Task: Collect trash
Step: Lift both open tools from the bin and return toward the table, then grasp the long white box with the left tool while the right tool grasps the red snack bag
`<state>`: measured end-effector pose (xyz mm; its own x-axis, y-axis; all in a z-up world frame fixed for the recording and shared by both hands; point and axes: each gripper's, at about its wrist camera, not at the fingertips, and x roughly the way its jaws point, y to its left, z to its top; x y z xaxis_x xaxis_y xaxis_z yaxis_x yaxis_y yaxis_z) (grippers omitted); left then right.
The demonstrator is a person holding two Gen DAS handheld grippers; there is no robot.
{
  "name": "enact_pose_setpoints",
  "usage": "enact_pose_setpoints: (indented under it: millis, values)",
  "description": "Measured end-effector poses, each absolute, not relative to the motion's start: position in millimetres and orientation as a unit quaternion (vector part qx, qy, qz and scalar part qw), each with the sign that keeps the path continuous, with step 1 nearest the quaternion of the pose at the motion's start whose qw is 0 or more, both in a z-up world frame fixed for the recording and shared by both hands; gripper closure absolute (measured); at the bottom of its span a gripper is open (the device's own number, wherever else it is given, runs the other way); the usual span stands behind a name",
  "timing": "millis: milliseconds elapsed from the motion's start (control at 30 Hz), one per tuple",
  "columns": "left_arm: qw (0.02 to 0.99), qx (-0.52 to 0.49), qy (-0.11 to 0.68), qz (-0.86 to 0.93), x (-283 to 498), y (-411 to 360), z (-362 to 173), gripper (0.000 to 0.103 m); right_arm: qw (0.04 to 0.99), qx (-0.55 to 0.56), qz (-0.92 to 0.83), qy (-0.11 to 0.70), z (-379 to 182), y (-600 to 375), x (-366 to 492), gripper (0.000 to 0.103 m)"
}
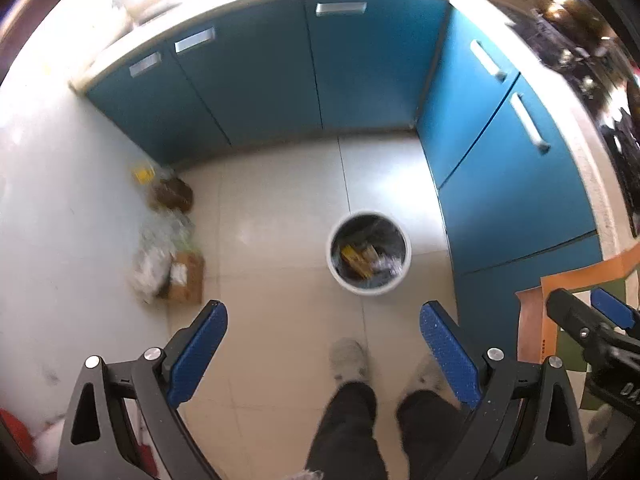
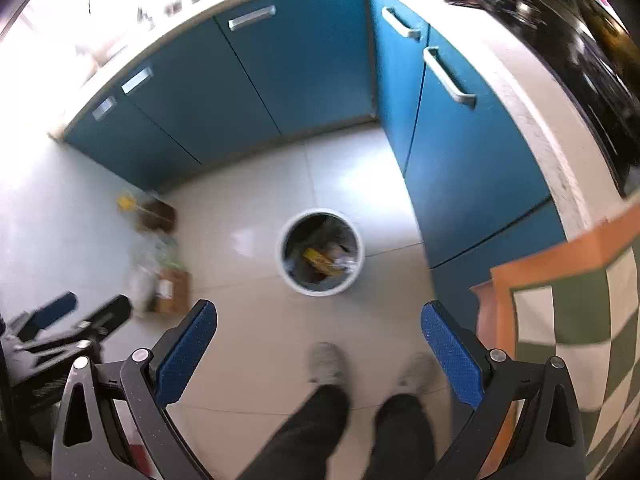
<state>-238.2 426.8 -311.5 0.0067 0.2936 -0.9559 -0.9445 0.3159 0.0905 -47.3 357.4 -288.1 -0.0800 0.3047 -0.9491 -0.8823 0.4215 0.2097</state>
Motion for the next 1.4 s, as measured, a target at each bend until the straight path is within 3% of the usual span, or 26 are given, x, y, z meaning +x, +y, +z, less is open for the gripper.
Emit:
enact_pose_setpoints:
  millis: [200,467,733,867,900,967,1000,1100,1233,1400]
  values:
    - [0.686,-0.255,0.49,0.474,-163.9,410.8,-249.2,0.005,0.674,-0.167,0.443,0.567,-233.2,301.6,25.4,0.0]
    - [0.756,-0.202,0.496,0.376,39.4,342.7,-198.1,0.005,0.772,-0.087,0.296,0.555,-185.1,151.5,207.7,0.0]
    - [0.751,-0.186,0.567,0.282,243.1,275.4,-241.6,0.005,0.797,-0.089,0.156,0.577,-220.2,28.5,391.5,0.0]
    - [0.736,-0.172,0.594,0.274,288.5,256.7,-269.5,0.005,0.771,-0.08,0.16,0.611,-266.0,13.4,440.5,0.001]
    - [0.732,-0.172,0.6,0.272,294.5,253.8,-275.5,0.005,0.765,-0.071,0.169,0.618,-274.6,12.0,445.9,0.004]
    - [0.725,-0.172,0.612,0.266,308.7,242.3,-284.5,0.005,0.741,-0.043,0.179,0.646,-292.6,11.9,447.3,0.041]
    - [0.722,-0.175,0.617,0.26,312.5,237.2,-289.2,0.005,0.723,-0.018,0.195,0.662,-297.8,11.0,443.5,0.043]
    - [0.711,-0.194,0.634,0.236,324.7,220.3,-300.8,0.005,0.684,0.075,0.23,0.688,-301.1,-10.6,438.7,0.043]
    - [0.714,-0.191,0.649,0.18,351.3,186.7,-307.3,0.005,0.738,0.152,0.157,0.639,-275.8,-89.4,451.6,0.031]
    - [0.718,-0.182,0.662,0.114,387.2,134.6,-313.7,0.005,0.764,0.203,0.061,0.61,-280.6,-168.7,481.7,0.031]
